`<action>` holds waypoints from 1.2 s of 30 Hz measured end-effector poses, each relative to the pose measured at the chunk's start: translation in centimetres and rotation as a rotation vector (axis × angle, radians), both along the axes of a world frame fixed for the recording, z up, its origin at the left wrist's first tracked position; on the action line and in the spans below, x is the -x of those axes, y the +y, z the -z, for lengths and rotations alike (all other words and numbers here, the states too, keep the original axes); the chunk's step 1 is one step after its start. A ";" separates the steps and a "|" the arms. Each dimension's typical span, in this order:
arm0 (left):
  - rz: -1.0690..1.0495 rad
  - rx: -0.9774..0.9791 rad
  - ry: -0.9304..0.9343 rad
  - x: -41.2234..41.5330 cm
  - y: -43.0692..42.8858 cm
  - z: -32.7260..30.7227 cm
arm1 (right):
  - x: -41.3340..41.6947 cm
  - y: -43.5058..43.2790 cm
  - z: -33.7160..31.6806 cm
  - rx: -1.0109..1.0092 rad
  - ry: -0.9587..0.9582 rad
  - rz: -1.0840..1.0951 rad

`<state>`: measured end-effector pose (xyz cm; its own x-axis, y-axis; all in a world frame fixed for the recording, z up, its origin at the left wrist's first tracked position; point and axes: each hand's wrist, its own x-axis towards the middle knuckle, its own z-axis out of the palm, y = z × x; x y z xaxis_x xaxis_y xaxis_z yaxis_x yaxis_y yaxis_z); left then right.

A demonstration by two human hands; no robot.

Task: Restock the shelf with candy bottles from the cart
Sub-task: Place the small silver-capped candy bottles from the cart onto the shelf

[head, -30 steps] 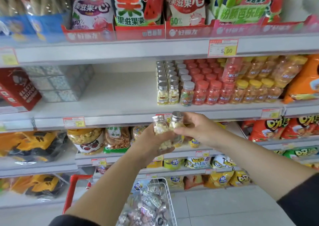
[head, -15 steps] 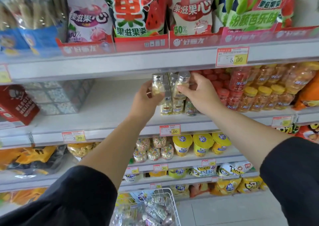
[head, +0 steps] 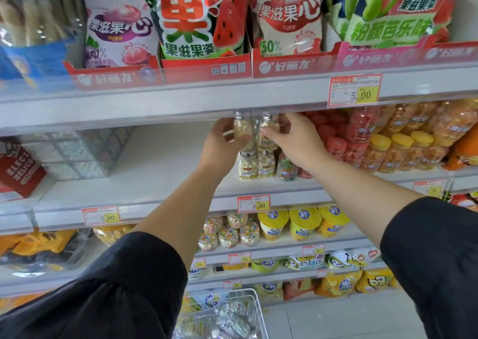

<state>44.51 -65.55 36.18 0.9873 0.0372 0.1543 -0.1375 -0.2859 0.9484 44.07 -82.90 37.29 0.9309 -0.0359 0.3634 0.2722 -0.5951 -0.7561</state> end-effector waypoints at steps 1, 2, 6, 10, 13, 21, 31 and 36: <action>-0.001 -0.014 -0.003 0.0 0.0 0.0 | 0.0 0.0 0.0 0.003 0.001 -0.003; -0.002 -0.037 -0.010 0.0 0.0 0.0 | 0.0 -0.1 0.0 0.011 0.005 -0.006; 0.015 -0.194 -0.009 -0.6 0.1 0.0 | -0.2 -0.2 0.4 0.059 0.066 -0.014; 0.050 -0.254 0.046 -0.8 0.3 -0.2 | -0.7 -0.4 0.8 0.156 0.105 -0.026; 0.089 -0.275 0.064 -0.6 0.8 -0.2 | -1.2 -0.6 0.9 0.187 0.137 -0.029; 0.124 -0.261 0.044 -0.7 1.6 0.1 | -1.7 -0.9 1.3 0.195 0.140 -0.062; 0.074 -0.325 -0.013 -1.0 0.3 0.0 | -2.1 -1.0 1.7 0.143 0.150 -0.089; 0.177 -0.283 0.041 -0.9 1.1 0.0 | -2.2 -1.1 1.8 0.139 0.160 -0.095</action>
<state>45.44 -64.41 36.20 0.9802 -0.1742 0.0938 -0.1717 -0.5137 0.8406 46.28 -83.99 35.53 0.9739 0.0945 0.2062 0.2150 -0.6743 -0.7064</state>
